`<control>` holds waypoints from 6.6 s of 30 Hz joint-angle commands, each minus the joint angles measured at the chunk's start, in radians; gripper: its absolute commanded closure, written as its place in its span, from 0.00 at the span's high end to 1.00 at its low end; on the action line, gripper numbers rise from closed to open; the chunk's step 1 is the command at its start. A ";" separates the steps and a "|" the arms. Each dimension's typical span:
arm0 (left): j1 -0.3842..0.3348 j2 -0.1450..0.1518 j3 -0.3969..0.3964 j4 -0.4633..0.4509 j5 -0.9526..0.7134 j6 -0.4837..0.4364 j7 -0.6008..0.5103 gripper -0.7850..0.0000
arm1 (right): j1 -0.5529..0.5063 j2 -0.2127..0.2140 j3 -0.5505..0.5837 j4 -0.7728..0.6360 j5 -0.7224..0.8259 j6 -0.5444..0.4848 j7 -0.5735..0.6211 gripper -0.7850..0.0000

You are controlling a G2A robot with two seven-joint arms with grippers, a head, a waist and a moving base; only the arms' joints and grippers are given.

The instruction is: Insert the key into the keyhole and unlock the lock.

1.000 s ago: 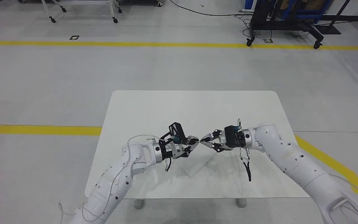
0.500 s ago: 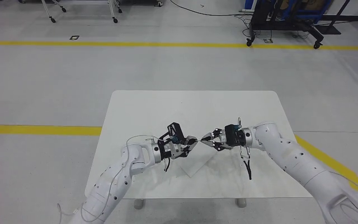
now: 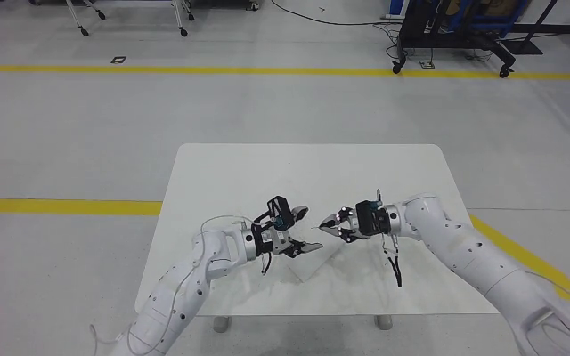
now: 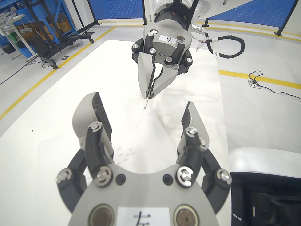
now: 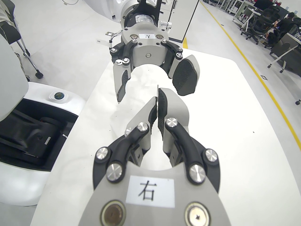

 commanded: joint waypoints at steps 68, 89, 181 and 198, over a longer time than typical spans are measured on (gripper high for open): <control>0.064 0.043 -0.054 -0.054 -0.041 -0.019 0.075 0.00 | 0.015 -0.006 -0.045 0.002 0.177 -0.020 0.048 0.28; 0.066 0.051 -0.081 -0.043 -0.050 0.033 0.101 1.00 | 0.028 0.028 -0.039 0.026 0.201 -0.005 0.005 0.00; -0.551 -0.683 0.605 1.217 -0.209 0.281 0.158 0.48 | -0.481 0.160 0.548 0.137 0.627 0.037 -0.037 0.00; -0.547 -0.710 0.587 1.250 -0.210 0.288 0.116 0.49 | -0.481 0.160 0.548 0.137 0.627 0.037 -0.037 0.00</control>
